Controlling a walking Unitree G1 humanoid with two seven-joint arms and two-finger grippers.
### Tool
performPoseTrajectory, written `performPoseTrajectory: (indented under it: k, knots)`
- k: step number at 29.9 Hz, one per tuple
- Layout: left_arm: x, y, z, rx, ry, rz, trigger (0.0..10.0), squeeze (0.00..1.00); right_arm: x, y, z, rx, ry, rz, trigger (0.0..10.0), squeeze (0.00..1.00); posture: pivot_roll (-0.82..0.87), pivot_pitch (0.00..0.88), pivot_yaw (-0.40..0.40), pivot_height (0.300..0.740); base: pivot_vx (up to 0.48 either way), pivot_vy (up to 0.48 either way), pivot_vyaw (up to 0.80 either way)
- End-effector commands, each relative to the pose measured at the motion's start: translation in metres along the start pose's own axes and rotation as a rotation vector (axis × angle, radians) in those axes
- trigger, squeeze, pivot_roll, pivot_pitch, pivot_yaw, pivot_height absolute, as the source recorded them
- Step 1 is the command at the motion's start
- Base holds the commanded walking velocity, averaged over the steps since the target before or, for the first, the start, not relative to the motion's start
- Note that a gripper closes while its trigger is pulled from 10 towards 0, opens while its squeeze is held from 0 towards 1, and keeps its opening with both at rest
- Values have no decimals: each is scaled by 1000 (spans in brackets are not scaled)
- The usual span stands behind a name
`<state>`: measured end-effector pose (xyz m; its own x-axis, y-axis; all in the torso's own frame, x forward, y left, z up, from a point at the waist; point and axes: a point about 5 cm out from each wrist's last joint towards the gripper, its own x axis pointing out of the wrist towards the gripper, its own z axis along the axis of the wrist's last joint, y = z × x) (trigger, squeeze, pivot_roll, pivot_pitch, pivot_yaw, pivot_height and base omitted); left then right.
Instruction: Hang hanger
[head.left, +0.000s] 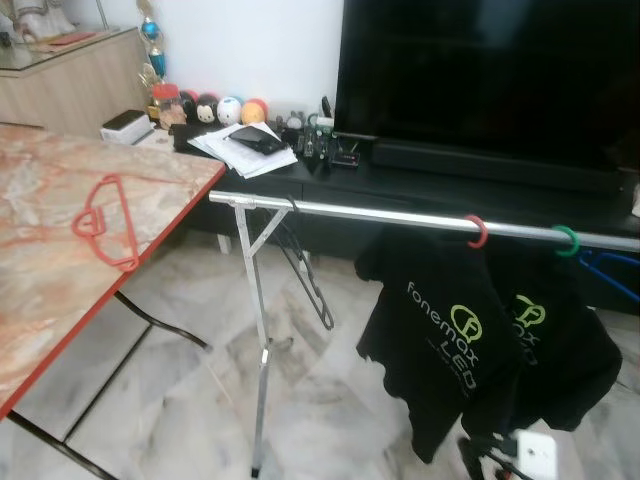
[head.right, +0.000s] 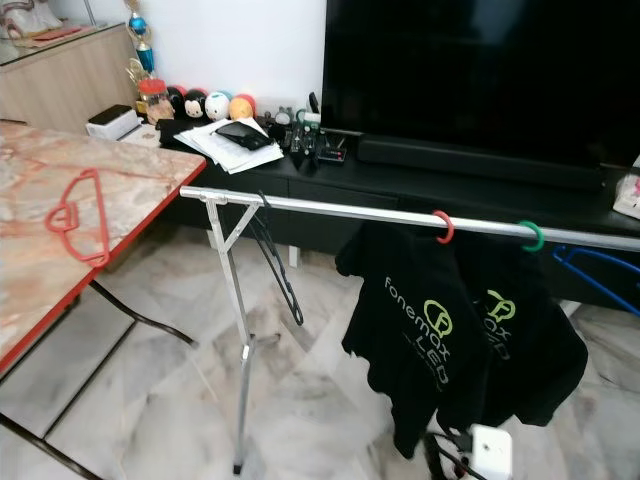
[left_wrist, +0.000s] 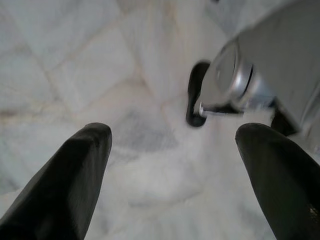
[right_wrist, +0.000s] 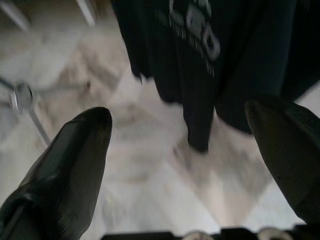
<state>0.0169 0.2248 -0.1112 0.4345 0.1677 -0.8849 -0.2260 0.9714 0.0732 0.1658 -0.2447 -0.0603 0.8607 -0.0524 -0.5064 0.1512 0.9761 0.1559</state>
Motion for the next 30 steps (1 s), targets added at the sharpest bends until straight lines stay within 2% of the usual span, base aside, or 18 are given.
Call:
performPoseTrajectory:
  k: [1, 5, 9, 10, 11, 13, 17, 21, 24, 30]
  knots:
    - [7, -7, 17, 4, -57, -16, 10000, 0, -4, -10, 4, 19, -46, -42, 10000, 0, 0, 0, -25, 740, 247, 0, 0]
    - [15, -8, 41, 11, -99, -22, 10000, 0, -6, -11, 10, 24, -127, -68, 10000, 0, -6, 0, -24, 740, 247, 0, 0]
    - [16, -9, 43, 13, -107, -24, 10000, 0, -7, -12, 13, 25, -170, -74, 10000, 0, -6, 0, -24, 740, 245, 0, 0]
    - [17, -9, 45, 14, -110, -24, 10000, 0, 23, 6, 91, -68, -458, -11, 10000, 0, -10, 0, -24, 740, 247, 0, 0]
    - [17, -9, 45, 16, -112, -25, 10000, 0, 30, 24, 155, -117, -660, 31, 10000, 0, -10, 0, -24, 740, 251, 0, 0]
    - [17, -9, 46, 17, -113, -25, 10000, 0, 29, 29, 171, -131, -708, 37, 10000, 0, -14, 0, -24, 740, 251, 0, 0]
    - [17, -10, 48, 14, -121, -30, 10000, 0, 23, 30, 192, -144, -792, 49, 10000, 0, -12, 0, -24, 740, 123, 0, 0]
    - [18, -10, 49, 10, -123, -29, 10000, 0, 23, 33, 202, -160, -816, 70, 10000, 0, -19, 0, -27, 740, 0, 0, 0]
    - [18, -12, 50, 8, -126, -31, 10000, 0, 22, 31, 201, -164, -778, 48, 10000, 0, -12, 0, -32, 740, 0, 0, 0]
    - [18, -12, 49, -2, -128, -27, 10000, 0, 14, 25, 181, -174, -696, 6, 10000, 0, -8, 0, -41, 740, 0, 0, 0]
